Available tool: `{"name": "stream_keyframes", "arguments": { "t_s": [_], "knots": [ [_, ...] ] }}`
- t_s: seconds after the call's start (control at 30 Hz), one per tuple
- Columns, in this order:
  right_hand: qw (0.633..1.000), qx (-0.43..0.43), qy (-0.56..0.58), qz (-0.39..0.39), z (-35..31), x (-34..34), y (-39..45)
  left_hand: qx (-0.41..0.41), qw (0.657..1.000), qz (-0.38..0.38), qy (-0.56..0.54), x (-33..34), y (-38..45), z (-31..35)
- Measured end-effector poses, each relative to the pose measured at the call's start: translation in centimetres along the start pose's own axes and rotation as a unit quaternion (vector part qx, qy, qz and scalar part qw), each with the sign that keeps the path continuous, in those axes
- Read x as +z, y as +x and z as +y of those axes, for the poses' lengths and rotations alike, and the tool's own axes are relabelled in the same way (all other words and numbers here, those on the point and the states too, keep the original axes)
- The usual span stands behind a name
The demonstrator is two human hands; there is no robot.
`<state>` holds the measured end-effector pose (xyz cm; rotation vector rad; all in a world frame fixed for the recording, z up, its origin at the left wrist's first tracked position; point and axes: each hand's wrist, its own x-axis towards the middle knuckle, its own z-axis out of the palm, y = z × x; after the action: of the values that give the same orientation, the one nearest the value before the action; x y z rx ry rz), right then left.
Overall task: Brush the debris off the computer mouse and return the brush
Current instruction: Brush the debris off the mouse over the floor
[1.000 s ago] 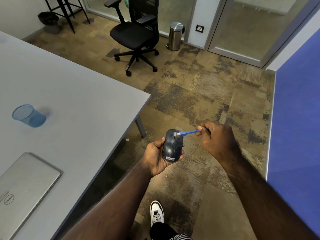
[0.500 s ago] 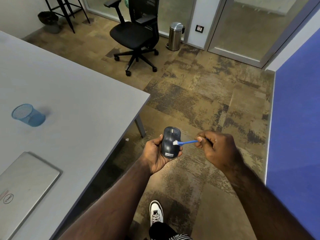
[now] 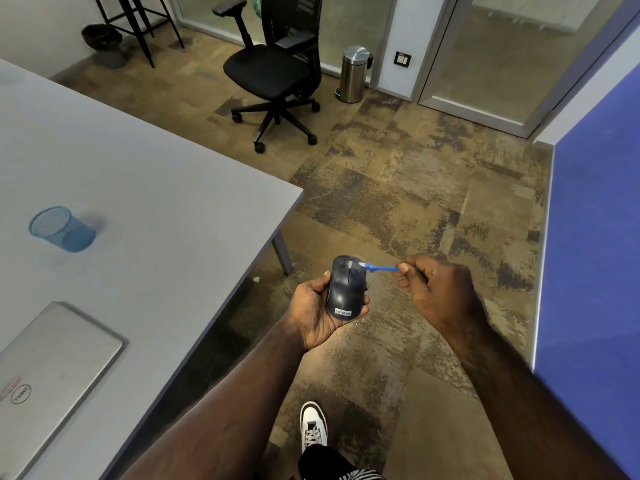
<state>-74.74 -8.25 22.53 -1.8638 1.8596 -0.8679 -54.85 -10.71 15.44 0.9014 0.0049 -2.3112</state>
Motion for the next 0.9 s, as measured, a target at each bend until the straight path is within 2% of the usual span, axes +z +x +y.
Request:
{"name": "stream_keyframes", "arguments": {
  "t_s": [0.07, 0.23, 0.33, 0.4, 0.5, 0.57, 0.67, 0.7, 0.83, 0.9],
  "knots": [
    [0.999, -0.015, 0.002, -0.036, -0.4, -0.1, -0.4, 0.01, 1.0, 0.013, 0.005, 0.0, 0.0, -0.1],
    [0.997, -0.032, 0.06, -0.043, -1.0, -0.1, -0.7, 0.029, 0.999, 0.036, 0.014, -0.4, 0.1, 0.0],
    [0.996, -0.048, 0.023, -0.071, -1.6, 1.1, -0.7, 0.028, 0.998, 0.044, 0.045, 0.0, 0.3, -0.3],
    [0.998, -0.017, -0.032, -0.043, -1.8, 1.6, -0.2, 0.025, 0.998, 0.047, 0.045, 0.3, 0.3, -0.4],
    [0.999, 0.023, -0.042, 0.012, -1.7, 1.6, 1.0, 0.016, 0.998, 0.05, 0.031, 0.3, 0.2, -0.5],
    [0.999, 0.015, -0.025, -0.024, -1.9, 1.4, 1.2, 0.021, 0.998, 0.05, 0.034, 0.3, 0.2, -0.4],
    [0.988, -0.003, -0.031, -0.15, -2.6, 1.2, 0.5, 0.031, 0.997, 0.048, 0.045, 0.1, 0.2, -0.3],
    [0.986, -0.005, -0.04, -0.163, -2.6, 1.2, 0.4, 0.033, 0.998, 0.047, 0.041, 0.1, 0.2, -0.2],
    [0.997, -0.015, -0.032, -0.065, -2.2, 0.9, 0.2, 0.033, 0.998, 0.045, 0.032, 0.0, 0.4, 0.1],
    [0.996, -0.036, -0.027, -0.074, -2.2, 0.6, 0.1, 0.038, 0.998, 0.047, 0.023, 0.0, 0.4, 0.2]
  ]
}}
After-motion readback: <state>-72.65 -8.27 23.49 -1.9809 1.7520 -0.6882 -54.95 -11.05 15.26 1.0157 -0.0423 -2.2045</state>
